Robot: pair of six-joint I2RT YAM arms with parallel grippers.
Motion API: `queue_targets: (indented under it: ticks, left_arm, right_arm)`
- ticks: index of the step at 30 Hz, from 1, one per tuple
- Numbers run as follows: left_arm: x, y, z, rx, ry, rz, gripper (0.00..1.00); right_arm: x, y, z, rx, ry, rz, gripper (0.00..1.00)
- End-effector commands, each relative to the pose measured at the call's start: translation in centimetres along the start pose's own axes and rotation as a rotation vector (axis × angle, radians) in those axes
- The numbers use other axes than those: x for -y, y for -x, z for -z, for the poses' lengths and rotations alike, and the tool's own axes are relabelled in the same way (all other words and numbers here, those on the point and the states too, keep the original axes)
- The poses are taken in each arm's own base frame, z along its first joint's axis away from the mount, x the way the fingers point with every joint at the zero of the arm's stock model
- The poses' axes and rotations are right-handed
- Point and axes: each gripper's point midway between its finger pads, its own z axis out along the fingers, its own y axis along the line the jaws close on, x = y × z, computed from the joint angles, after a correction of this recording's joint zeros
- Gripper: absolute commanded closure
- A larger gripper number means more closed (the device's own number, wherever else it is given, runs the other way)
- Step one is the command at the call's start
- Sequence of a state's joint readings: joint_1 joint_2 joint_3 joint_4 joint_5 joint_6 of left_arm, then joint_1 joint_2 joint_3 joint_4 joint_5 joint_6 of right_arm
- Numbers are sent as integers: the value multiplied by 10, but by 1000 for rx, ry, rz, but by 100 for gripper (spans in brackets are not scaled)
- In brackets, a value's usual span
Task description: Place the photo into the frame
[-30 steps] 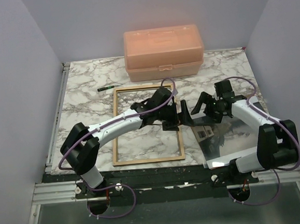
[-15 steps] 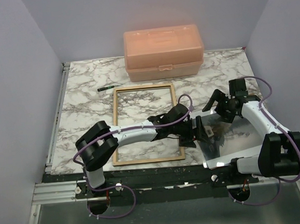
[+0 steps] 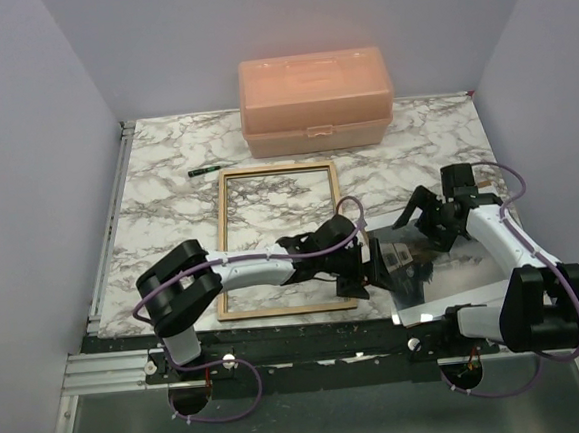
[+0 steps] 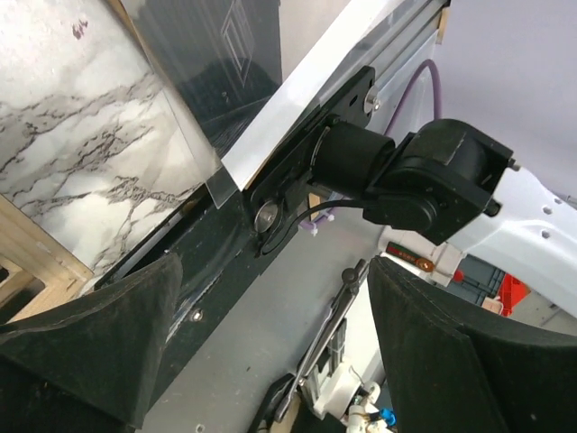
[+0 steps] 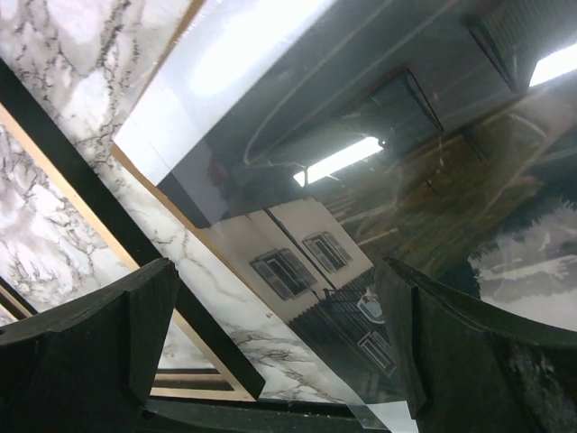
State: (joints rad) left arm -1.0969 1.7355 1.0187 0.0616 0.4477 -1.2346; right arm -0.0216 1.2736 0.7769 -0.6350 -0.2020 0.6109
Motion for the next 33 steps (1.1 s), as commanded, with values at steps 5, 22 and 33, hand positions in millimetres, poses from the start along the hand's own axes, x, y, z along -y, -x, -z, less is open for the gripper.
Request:
queue_targets:
  ticks: [5, 22, 33]
  left_arm:
    - [1, -21, -24, -69, -66, -19, 19]
    - [-42, -51, -70, -165, 19, 78, 31]
    - [-52, -50, -80, -147, 25, 116, 32]
  right_arm:
    - [17, -2, 0, 25, -79, -74, 0]
    - [29, -38, -28, -46, -34, -157, 0]
    - [19, -46, -34, -84, 37, -173, 0]
